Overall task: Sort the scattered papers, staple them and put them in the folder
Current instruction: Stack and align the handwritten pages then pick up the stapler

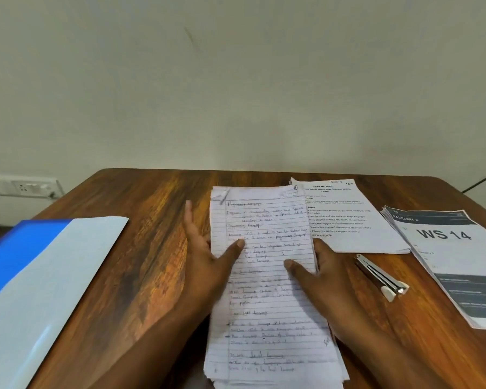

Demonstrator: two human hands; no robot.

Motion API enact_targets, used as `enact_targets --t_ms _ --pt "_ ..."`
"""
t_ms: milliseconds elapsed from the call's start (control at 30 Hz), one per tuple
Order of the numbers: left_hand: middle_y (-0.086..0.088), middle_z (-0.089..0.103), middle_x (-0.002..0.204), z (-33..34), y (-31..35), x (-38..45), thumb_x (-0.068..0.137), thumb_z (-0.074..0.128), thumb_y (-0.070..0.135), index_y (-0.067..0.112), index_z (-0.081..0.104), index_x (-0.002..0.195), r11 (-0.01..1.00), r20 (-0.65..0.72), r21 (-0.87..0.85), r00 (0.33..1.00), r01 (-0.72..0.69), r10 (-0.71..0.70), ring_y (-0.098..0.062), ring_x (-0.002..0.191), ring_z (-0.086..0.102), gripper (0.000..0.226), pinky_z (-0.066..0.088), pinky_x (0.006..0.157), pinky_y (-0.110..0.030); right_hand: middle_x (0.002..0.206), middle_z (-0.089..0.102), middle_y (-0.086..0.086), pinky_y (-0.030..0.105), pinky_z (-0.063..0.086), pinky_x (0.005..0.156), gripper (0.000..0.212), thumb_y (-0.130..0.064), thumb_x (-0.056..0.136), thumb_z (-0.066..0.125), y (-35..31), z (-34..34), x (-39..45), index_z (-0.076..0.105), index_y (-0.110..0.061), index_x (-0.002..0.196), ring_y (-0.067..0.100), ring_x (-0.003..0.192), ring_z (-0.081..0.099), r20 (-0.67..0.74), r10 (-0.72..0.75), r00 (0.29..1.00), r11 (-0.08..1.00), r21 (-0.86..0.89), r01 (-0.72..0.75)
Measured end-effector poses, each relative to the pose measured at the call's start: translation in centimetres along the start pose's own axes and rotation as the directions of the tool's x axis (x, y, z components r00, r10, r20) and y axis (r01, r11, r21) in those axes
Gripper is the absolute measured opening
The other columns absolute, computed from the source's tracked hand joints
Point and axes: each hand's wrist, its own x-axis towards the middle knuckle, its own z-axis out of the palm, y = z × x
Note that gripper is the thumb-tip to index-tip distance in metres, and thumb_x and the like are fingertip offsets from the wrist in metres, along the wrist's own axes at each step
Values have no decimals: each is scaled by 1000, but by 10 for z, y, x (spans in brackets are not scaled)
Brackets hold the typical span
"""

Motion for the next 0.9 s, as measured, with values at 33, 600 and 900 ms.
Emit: enact_targets --t_ms 33,600,900 --pt "2 75 130 -1 2 2 85 82 5 49 8 162 996 -7 -70 998 54 -55 -16 114 75 116 63 87 -45 115 76 -12 37 60 96 32 -9 93 74 -3 -2 1 67 -27 118 3 106 71 -18 2 1000 1000 8 -1" --pt "-9 80 115 15 24 -22 100 63 11 2 71 123 988 176 -147 982 -43 69 -29 105 78 26 66 80 -39 112 69 -22 15 59 76 25 -17 99 55 -64 -10 -27 50 -35 115 3 107 68 -313 -494 811 843 54 535" --pt "1 80 118 17 8 -21 103 62 9 17 70 124 997 232 -72 972 -24 40 -23 110 77 24 65 84 -34 117 67 -16 18 61 73 24 -25 103 52 -31 -7 -16 48 -21 126 -1 110 66 -148 -301 942 953 -13 302"
